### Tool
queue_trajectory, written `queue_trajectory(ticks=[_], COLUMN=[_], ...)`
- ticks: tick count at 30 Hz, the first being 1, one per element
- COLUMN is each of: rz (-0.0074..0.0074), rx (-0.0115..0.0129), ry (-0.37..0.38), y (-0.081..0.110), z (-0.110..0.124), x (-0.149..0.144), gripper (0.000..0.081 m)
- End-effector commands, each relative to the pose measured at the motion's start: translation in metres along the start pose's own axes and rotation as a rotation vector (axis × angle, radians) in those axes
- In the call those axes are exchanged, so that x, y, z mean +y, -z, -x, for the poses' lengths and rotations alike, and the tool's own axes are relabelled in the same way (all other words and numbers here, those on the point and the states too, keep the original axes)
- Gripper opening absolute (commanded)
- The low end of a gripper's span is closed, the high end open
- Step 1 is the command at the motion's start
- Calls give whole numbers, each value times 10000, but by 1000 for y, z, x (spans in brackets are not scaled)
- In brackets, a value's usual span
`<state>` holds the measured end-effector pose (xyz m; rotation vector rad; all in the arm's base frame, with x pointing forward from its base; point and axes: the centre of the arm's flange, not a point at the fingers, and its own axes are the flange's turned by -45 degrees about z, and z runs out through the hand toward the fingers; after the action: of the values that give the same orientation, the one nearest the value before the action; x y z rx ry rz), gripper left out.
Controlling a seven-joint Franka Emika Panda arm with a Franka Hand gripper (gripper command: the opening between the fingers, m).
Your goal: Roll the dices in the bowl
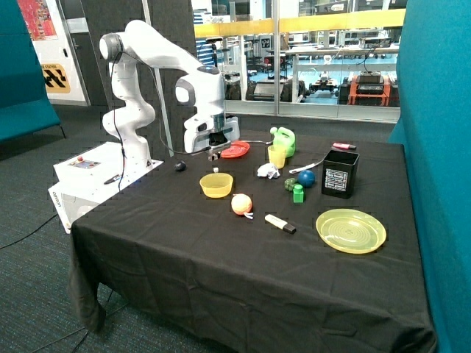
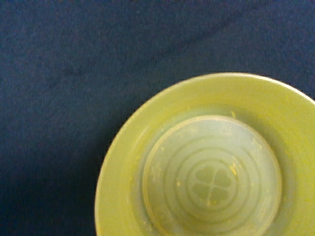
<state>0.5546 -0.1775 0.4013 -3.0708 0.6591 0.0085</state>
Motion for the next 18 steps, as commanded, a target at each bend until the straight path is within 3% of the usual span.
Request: queue_trajectory(ticks=[1,3,4,6,18], rz=[-3,-3,-3,-3,-3], rx=[54,54,54,54,54], ry=[113,123,134,165,172], y=[-10,-11,-11,-12,-11], z=[-6,-5,-5,-4,-5], x=[-1,0,0,0,7], gripper=[95,377,462,544,562])
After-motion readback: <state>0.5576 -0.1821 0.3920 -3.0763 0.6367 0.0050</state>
